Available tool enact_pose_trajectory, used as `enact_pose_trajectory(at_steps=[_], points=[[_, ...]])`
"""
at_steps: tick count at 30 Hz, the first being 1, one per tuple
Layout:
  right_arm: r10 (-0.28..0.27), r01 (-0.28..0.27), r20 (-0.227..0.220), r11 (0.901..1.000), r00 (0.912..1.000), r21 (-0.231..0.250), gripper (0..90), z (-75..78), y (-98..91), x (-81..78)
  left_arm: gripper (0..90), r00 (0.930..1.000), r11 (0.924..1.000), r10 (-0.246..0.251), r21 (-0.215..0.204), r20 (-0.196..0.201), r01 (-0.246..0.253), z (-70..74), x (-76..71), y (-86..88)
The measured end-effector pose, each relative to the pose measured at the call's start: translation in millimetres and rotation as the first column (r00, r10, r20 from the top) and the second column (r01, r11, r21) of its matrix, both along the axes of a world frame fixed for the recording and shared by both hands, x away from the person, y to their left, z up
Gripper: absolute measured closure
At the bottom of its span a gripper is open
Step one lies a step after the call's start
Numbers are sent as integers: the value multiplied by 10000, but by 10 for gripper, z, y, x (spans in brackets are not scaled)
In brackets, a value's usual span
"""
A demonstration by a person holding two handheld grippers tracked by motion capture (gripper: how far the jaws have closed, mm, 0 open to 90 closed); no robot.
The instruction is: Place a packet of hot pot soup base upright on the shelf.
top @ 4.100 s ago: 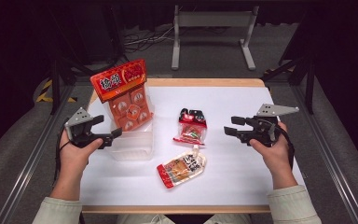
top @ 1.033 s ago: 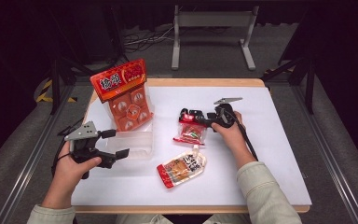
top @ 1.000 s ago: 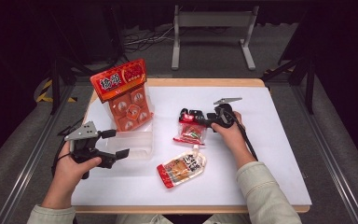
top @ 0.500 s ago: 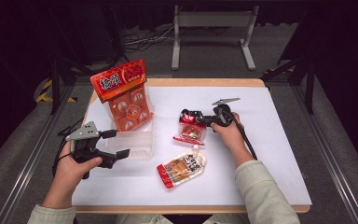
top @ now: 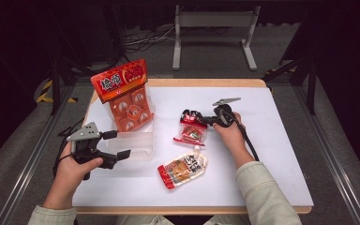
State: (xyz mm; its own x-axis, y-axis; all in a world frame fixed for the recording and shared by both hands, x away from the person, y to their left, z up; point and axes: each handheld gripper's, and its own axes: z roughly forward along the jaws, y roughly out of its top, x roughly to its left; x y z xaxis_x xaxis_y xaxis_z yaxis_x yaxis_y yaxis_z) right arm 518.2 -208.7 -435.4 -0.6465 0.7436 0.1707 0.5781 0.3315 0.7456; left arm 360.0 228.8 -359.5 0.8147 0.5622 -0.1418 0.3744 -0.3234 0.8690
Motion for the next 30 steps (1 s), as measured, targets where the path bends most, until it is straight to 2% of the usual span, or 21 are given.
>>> enact_pose_trajectory(at_steps=[7,8,9,17,25,30], points=[[-2,-3,167,9996,9999,294,899,84,-23,-32,95,9999,9999,-24,-111,-131,23,-4,0,-7],[30,-45,293,9987,9996,504,899,141,-45,-52,103,9998,9993,-139,-355,-135,134,-12,8,-11],[11,-28,334,9986,9994,530,900,164,-54,-60,105,9997,9991,-132,-395,-184,124,-14,7,-16],[190,-257,771,9959,9968,865,900,344,-95,-149,92,9999,9998,-138,-145,-26,138,-14,14,-43],[471,-608,1156,9912,9922,1176,900,495,-114,-226,89,9997,9997,-206,-145,-152,203,-34,16,-81],[651,-838,1440,9882,9874,1283,900,592,-107,-300,87,9997,9996,-229,-175,-95,227,-48,27,-97]])
